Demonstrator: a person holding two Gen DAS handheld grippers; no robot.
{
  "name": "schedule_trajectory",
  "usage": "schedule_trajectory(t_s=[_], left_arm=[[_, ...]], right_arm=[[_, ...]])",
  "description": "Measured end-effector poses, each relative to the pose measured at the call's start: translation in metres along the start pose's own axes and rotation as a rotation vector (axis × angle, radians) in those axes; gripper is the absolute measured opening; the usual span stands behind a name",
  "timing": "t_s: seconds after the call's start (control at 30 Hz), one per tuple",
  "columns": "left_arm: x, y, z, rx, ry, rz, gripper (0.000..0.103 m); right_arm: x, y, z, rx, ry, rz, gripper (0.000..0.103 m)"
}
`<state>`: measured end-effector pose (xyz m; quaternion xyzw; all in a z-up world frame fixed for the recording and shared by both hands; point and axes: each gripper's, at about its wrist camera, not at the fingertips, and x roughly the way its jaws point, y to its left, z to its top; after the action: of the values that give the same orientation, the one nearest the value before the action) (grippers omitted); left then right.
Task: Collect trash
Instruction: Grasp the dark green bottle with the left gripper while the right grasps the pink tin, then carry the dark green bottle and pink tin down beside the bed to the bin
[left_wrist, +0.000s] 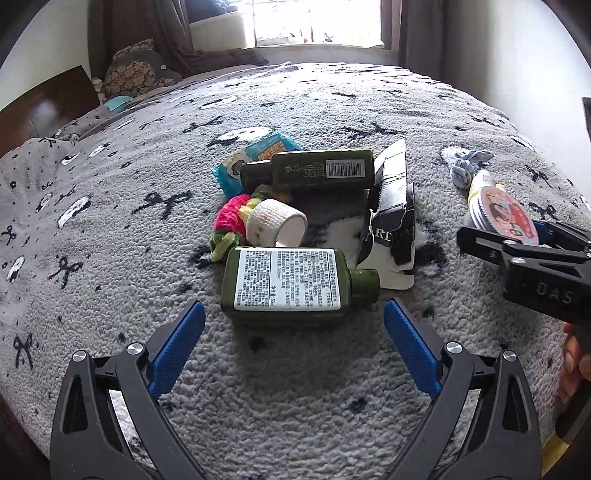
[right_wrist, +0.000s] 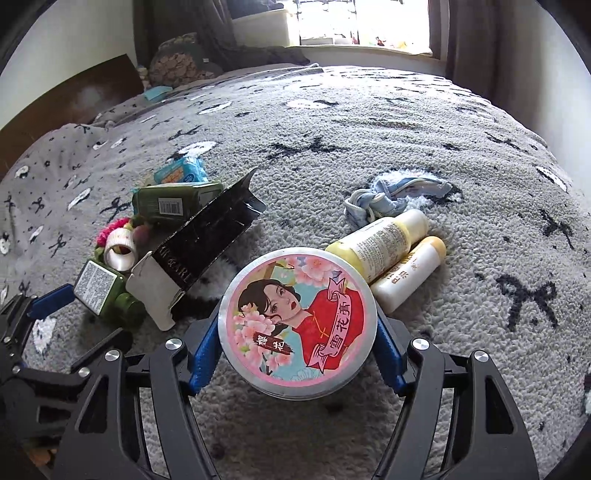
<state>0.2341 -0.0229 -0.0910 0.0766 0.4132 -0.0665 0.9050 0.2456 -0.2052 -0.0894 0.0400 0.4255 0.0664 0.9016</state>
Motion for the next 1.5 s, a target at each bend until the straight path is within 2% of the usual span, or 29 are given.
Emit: schedule_trajectory(t_s=[0.07, 0.23, 0.33, 0.57, 0.87, 1.33, 1.5], left_arm=[[0.005, -0.001, 0.003, 0.005, 0.001, 0.012, 0.092], [0.015, 0.001, 0.011, -0.018, 0.01, -0.012, 0.091], [0.019, 0.0, 0.012, -0.024, 0.022, -0.035, 0.08], [0.007, 0.001, 0.006, -0.03, 0.003, -0.057, 0.08], [-0.044, 0.005, -0.015, -0.017, -0.063, -0.072, 0.08], [-0.143, -0.012, -0.065, -0.001, -0.175, -0.152, 0.08], [-0.17, -0.021, -0.089, 0.015, -0.207, -0.195, 0.08]], right_arm=[[-0.009, -0.002, -0.001, -0.002, -0.011, 0.006, 0.071], [-0.025, -0.006, -0.004, -0.017, -0.03, 0.008, 0.071], [-0.032, -0.007, -0.008, -0.032, -0.038, -0.003, 0.071], [-0.046, -0.01, -0.017, -0.053, -0.059, -0.022, 0.071], [-0.086, -0.004, -0.034, -0.09, -0.117, -0.029, 0.071], [-0.183, 0.015, -0.08, -0.126, -0.243, 0.064, 0.071], [-0.209, 0.017, -0.103, -0.12, -0.308, 0.039, 0.071]])
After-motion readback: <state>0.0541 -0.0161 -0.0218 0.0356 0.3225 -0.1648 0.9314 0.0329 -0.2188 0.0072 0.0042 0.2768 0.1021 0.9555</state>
